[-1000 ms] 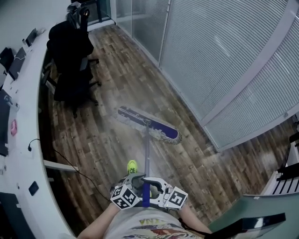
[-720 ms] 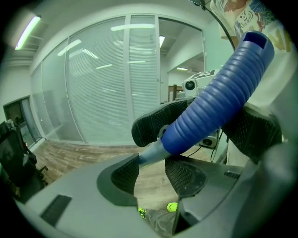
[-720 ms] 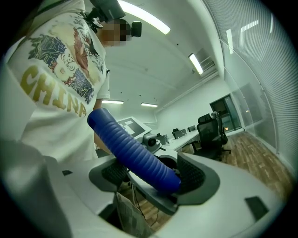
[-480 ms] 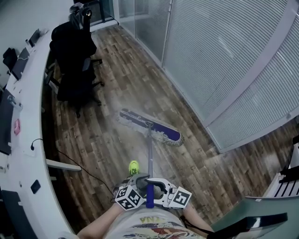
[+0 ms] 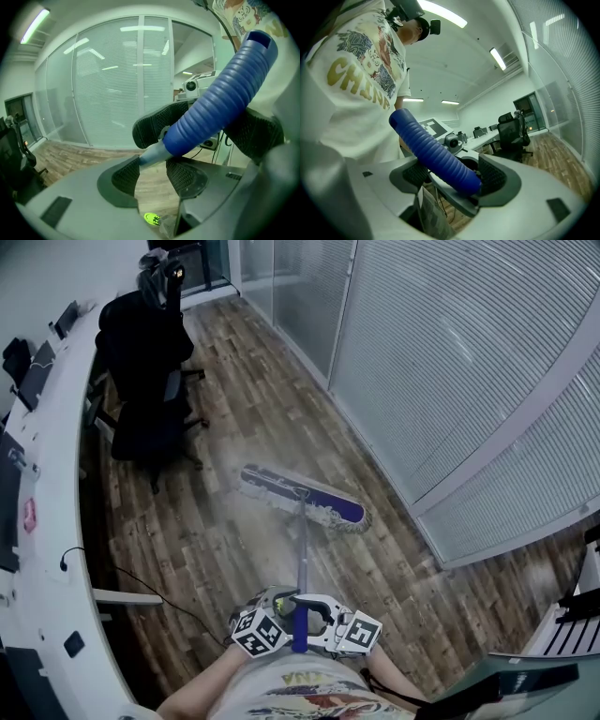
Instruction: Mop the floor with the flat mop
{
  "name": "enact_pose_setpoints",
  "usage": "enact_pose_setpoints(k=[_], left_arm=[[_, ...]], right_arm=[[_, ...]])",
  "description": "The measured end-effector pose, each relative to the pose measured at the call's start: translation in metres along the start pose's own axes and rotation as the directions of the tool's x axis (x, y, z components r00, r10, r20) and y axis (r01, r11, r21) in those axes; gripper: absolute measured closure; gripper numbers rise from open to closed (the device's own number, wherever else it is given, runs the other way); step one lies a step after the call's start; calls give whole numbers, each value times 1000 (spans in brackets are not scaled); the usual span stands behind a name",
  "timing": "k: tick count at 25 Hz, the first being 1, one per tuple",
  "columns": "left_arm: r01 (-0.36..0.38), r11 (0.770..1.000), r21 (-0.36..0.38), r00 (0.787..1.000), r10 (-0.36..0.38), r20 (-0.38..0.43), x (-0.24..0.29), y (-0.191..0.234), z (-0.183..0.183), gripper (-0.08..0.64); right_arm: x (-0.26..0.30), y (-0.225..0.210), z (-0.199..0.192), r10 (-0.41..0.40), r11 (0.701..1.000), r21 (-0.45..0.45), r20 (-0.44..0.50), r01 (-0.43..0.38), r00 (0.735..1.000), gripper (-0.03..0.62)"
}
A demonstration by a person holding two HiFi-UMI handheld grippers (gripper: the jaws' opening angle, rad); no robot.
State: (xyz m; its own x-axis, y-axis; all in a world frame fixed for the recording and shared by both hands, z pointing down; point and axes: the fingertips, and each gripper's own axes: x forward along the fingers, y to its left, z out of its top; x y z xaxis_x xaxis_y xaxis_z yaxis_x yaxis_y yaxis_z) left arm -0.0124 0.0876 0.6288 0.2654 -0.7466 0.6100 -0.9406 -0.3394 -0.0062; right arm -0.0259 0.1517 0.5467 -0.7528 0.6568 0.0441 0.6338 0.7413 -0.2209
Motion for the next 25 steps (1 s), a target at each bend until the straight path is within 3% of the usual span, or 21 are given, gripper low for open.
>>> enact_pose_setpoints(k=[5,10,16,25], left_arm=[[20,1000,-20,1000,-20,19,4,83,12,400],[49,999,-5,999,-49,14,18,156,27,399],[42,999,1,999,-42,18,48,209,44,400],[34,999,-5,999,-34,-4,111,315,91,400]], right_arm=[[33,-73,24,-2,1000,7,-5,2,1000,293],[49,-146,48,-53,999,11,38,53,998,293],[46,-207,55,-47,999,21,18,47,999,291],[27,-334,84,-21,1000,15,36,21,999,292]])
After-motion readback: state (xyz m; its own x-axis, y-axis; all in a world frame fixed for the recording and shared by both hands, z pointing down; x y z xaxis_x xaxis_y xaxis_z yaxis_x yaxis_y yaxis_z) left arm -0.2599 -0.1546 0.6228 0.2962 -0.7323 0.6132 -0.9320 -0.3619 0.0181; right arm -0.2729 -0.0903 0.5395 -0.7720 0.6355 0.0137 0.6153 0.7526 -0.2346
